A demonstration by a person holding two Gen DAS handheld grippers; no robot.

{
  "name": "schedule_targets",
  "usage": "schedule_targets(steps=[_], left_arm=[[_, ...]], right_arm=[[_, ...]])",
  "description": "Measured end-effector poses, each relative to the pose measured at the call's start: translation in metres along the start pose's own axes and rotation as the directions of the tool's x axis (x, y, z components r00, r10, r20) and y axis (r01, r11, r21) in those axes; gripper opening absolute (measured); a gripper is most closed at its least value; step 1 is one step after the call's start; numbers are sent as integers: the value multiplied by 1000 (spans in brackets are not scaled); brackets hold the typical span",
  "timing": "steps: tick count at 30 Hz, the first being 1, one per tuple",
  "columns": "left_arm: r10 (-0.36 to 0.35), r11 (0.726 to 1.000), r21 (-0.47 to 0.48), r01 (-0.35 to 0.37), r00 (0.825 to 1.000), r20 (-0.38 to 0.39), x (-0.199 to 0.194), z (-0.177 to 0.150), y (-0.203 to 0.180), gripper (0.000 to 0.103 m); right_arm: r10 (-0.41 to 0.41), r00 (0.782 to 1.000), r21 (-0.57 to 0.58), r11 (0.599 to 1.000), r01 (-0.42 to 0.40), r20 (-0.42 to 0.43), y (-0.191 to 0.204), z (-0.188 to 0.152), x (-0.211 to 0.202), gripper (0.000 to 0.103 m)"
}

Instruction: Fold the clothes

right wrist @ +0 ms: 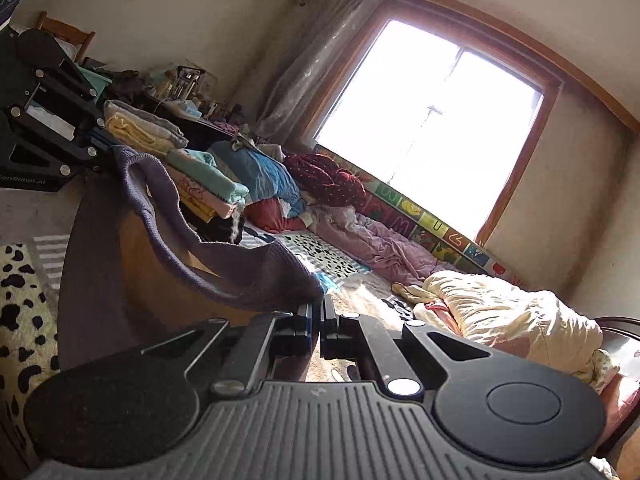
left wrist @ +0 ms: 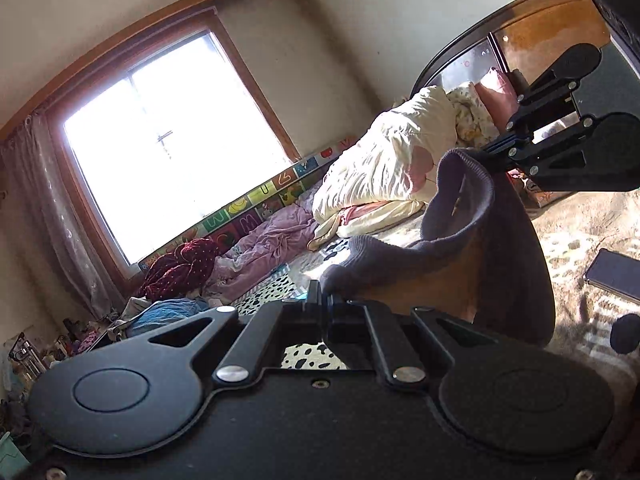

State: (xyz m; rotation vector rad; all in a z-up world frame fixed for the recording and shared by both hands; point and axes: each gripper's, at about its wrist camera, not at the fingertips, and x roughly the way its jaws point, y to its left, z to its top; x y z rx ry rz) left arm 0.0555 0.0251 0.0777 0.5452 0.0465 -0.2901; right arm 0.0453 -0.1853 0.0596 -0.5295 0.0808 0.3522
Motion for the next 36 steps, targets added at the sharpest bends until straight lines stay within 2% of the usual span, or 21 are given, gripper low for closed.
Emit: schedule_targets(steps=[4, 9, 15, 20, 22, 26, 33, 36], left_arm=[[29, 999, -31, -26, 996, 83, -12, 39, 19, 2], [-11, 998, -64, 18, 994, 110, -27, 75, 28, 2], [-71, 992, -94, 84, 988, 138, -49, 90, 18, 1], [-171, 972, -139, 190, 976, 135, -65, 89, 1, 1], [-218, 959, -155, 239, 966, 139, -70, 89, -9, 1], [-332, 917, -180, 357, 930, 158, -67, 95, -32, 1], [-506, 793, -279, 541, 841, 191, -16, 110, -71, 1], [-520, 759, -340, 555, 832, 194, 13, 108, -78, 1]], right_arm=[[-76, 994, -9, 997, 77, 79, -35, 41, -28, 3], [-146, 981, 2, 989, 147, 132, -66, 70, -59, 3], [-197, 972, 30, 980, 194, 130, -84, 67, -91, 2], [-220, 971, 65, 975, 215, 93, -92, 39, -116, 2], [-232, 970, 80, 971, 226, 76, -93, 26, -125, 2], [-270, 962, 105, 959, 265, 40, -98, 3, -135, 2], [-389, 920, 110, 914, 391, -42, -130, -29, -111, 2], [-429, 900, 93, 896, 434, -74, -145, -36, -84, 2]])
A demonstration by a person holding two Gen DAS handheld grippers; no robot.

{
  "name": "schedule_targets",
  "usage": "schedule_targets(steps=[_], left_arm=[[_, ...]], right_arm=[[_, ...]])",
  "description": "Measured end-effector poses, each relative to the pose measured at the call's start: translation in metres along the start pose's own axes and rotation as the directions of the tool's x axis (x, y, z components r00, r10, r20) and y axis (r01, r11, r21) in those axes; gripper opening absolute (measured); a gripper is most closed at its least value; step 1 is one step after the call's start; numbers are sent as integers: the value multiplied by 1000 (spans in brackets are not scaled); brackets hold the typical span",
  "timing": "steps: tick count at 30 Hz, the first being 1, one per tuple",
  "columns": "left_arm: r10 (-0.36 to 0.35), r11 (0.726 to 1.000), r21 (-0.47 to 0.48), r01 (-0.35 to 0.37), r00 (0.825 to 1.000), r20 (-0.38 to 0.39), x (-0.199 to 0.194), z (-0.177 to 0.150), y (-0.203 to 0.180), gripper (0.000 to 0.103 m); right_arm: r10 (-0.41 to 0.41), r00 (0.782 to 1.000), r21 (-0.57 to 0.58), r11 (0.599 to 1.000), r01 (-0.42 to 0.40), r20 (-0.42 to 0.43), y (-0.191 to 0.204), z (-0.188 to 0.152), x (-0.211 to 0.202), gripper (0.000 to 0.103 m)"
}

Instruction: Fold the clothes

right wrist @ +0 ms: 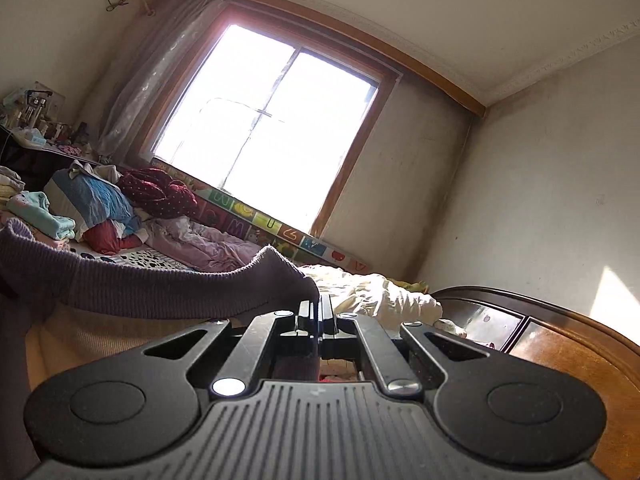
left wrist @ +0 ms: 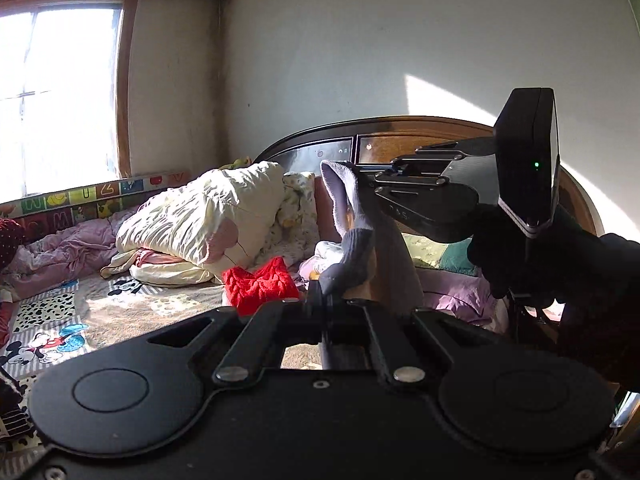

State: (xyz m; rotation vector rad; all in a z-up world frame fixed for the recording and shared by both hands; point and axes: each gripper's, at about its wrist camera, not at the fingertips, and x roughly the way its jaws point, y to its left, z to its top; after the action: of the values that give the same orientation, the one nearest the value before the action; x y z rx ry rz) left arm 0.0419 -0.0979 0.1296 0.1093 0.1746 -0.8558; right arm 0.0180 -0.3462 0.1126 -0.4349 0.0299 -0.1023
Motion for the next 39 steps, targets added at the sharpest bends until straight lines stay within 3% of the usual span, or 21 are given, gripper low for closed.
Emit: schedule_targets(steps=[3, 5, 6, 8, 10, 12, 13, 15, 17, 18, 21, 24, 26, 28, 32, 35, 39], left_arm=[[37, 990, -135, -35, 999, 8, 2, -6, 32, 1], [119, 958, -262, -114, 993, 2, -5, -16, 66, 1], [175, 922, -347, -170, 984, -17, -14, -27, 87, 1], [283, 813, -502, -293, 954, -100, -30, -57, 127, 1], [378, 692, -574, -438, 897, -228, -44, -97, 155, 3], [411, 564, -615, -551, 833, -370, -60, -148, 176, 37], [419, 502, -624, -599, 799, -431, -68, -172, 185, 43], [429, 455, -620, -639, 767, -476, -89, -207, 183, 48], [419, 421, -621, -662, 748, -514, -101, -231, 184, 48], [412, 417, -622, -663, 748, -521, -106, -238, 184, 48], [412, 425, -624, -655, 754, -511, -113, -243, 188, 48], [418, 454, -620, -640, 768, -486, -112, -238, 194, 48], [415, 469, -614, -635, 772, -482, -104, -241, 204, 48], [409, 485, -603, -633, 774, -483, -94, -242, 214, 48], [396, 528, -563, -636, 771, -499, -71, -243, 230, 48], [392, 549, -527, -648, 757, -523, -53, -247, 246, 48], [385, 555, -508, -659, 744, -546, -32, -250, 276, 48]], right_arm=[[-14, 1000, -22, 1000, 13, -19, 10, 10, 48, 2], [41, 999, -47, 998, -42, -5, 49, 37, 91, 2], [72, 997, -60, 996, -71, 2, 69, 50, 113, 2], [156, 988, -87, 984, -154, 15, 122, 81, 153, 2], [281, 959, -141, 948, -284, -45, 198, 109, 186, 7], [385, 917, -192, 897, -398, -102, 266, 117, 201, 12], [423, 896, -221, 869, -443, -131, 294, 118, 202, 13], [474, 869, -268, 826, -495, -143, 322, 110, 189, 20], [500, 854, -258, 814, -521, -146, 323, 98, 169, 39], [511, 845, -223, 815, -534, -158, 317, 90, 161, 46], [527, 820, -63, 832, -551, -223, 286, 61, 142, 46], [508, 809, 130, 861, -492, -295, 247, 12, 125, 48], [504, 787, 288, 860, -421, -355, 223, -25, 116, 50], [507, 761, 428, 841, -332, -405, 202, -62, 106, 50], [483, 733, 594, 793, -134, -480, 173, -119, 94, 50], [476, 722, 658, 752, -38, -502, 158, -144, 96, 50], [453, 729, 712, 699, 67, -514, 142, -165, 106, 54]])
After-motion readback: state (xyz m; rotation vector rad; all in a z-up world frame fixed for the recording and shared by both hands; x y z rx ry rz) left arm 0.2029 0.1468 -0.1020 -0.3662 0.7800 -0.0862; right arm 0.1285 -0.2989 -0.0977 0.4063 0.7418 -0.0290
